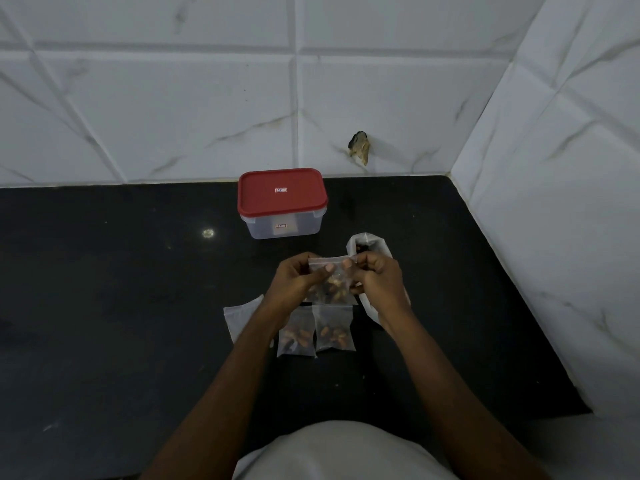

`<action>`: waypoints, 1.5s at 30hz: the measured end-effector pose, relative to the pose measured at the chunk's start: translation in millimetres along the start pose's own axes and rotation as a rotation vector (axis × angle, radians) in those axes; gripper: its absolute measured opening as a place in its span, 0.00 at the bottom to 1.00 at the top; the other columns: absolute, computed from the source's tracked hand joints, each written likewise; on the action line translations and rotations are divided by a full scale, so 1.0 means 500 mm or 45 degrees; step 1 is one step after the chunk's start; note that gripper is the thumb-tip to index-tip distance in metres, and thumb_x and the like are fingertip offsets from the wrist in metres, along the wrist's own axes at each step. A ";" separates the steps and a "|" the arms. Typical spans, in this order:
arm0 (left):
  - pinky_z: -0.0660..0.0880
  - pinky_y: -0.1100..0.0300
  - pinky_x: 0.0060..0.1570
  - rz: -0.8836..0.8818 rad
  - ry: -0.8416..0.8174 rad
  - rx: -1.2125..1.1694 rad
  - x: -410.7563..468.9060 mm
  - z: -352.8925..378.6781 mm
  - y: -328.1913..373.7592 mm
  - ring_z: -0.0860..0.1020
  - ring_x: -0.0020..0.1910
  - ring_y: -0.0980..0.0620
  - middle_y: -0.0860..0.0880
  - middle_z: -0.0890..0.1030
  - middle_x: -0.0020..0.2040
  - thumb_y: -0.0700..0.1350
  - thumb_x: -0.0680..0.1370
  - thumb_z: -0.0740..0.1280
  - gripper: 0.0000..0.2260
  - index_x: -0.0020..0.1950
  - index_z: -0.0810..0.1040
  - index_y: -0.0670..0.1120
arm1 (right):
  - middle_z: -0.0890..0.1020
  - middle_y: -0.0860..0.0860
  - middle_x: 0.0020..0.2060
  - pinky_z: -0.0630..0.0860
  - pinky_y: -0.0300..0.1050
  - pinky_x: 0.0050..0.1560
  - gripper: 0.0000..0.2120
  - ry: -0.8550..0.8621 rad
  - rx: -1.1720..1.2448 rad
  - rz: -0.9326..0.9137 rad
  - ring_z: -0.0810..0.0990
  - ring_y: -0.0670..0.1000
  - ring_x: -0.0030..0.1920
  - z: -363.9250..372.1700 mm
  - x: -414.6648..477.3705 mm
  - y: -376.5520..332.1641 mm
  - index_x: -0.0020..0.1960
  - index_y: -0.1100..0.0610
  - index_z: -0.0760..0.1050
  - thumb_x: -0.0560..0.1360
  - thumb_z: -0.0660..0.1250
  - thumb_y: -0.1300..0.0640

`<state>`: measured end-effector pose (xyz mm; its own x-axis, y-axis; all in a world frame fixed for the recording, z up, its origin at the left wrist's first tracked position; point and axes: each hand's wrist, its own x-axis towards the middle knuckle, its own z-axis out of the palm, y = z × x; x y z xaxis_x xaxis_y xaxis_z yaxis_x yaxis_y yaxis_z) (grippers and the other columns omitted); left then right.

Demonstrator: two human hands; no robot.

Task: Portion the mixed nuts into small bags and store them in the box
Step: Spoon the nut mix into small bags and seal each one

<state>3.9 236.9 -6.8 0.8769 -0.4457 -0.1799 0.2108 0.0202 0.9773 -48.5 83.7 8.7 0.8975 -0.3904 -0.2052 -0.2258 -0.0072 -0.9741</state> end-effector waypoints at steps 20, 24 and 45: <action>0.80 0.49 0.46 -0.126 0.145 0.127 -0.005 0.014 -0.016 0.82 0.48 0.43 0.41 0.83 0.48 0.47 0.77 0.70 0.08 0.50 0.82 0.43 | 0.83 0.56 0.37 0.81 0.50 0.38 0.07 0.124 -0.202 -0.007 0.82 0.54 0.36 0.007 0.003 0.032 0.42 0.55 0.79 0.76 0.72 0.53; 0.79 0.49 0.44 -0.118 0.139 0.187 -0.009 0.004 -0.023 0.81 0.44 0.43 0.39 0.82 0.48 0.46 0.77 0.70 0.08 0.48 0.82 0.42 | 0.81 0.53 0.36 0.77 0.40 0.33 0.07 0.086 -0.205 0.010 0.80 0.48 0.32 0.017 -0.004 0.030 0.43 0.59 0.80 0.75 0.73 0.56; 0.81 0.57 0.40 -0.323 0.351 -0.046 -0.034 -0.098 -0.012 0.84 0.43 0.50 0.44 0.85 0.47 0.44 0.74 0.74 0.10 0.49 0.80 0.38 | 0.84 0.50 0.41 0.82 0.48 0.41 0.06 0.029 -0.229 0.061 0.83 0.49 0.42 0.080 0.006 0.041 0.41 0.54 0.81 0.76 0.70 0.60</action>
<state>8.8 288.0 -15.1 0.8771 -0.1834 -0.4438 0.4470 -0.0259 0.8942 -35.3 119.3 -15.6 0.8756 -0.4152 -0.2467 -0.3340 -0.1518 -0.9303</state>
